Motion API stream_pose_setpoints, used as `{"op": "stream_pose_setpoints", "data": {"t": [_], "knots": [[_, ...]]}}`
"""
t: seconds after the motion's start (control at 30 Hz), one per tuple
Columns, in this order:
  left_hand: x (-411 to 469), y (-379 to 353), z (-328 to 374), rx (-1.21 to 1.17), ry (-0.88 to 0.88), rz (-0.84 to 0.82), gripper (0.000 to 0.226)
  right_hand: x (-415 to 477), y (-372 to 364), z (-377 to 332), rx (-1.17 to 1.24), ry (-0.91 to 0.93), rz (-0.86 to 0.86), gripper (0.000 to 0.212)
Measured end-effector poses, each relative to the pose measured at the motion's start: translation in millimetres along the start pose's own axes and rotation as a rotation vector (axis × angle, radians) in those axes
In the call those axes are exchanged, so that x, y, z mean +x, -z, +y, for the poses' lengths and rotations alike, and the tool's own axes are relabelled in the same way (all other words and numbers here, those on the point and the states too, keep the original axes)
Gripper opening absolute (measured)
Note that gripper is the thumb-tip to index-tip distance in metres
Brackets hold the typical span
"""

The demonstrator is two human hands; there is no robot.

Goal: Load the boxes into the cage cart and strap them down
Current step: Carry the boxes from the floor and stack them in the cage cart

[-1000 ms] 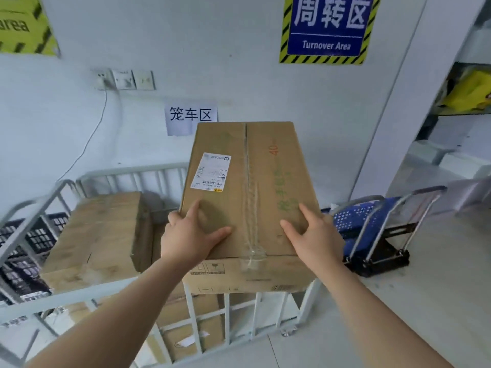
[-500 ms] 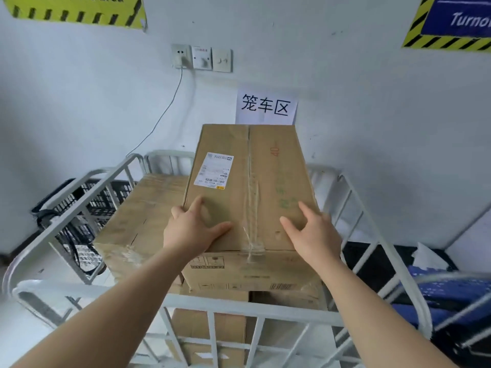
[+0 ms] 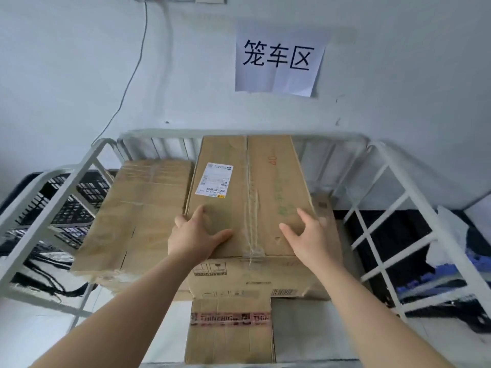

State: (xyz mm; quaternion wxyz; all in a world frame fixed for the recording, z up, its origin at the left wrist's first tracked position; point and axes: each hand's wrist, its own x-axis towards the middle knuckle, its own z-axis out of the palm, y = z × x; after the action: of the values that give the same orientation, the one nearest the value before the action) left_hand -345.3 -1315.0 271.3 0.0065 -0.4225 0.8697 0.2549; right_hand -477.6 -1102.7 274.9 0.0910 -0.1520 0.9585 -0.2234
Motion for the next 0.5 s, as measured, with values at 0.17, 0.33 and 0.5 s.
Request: {"op": "stream_pose_setpoints", "data": {"t": [0.17,0.33,0.5], "knots": [[58.0,-31.7,-15.0,0.031,0.028,-0.090,0.098,47.8,-50.3,-0.1,0.031,-0.077,-0.068,0.069],[105.5,-67.9,-29.8,0.030,0.067,-0.107,0.095,94.1,-106.3,6.4,0.006,-0.080,-0.071,0.068],[145.3,-106.5,-44.5,0.013,0.095,-0.092,0.094,129.7,-158.0,17.0,0.018,-0.096,-0.074,0.066]]}}
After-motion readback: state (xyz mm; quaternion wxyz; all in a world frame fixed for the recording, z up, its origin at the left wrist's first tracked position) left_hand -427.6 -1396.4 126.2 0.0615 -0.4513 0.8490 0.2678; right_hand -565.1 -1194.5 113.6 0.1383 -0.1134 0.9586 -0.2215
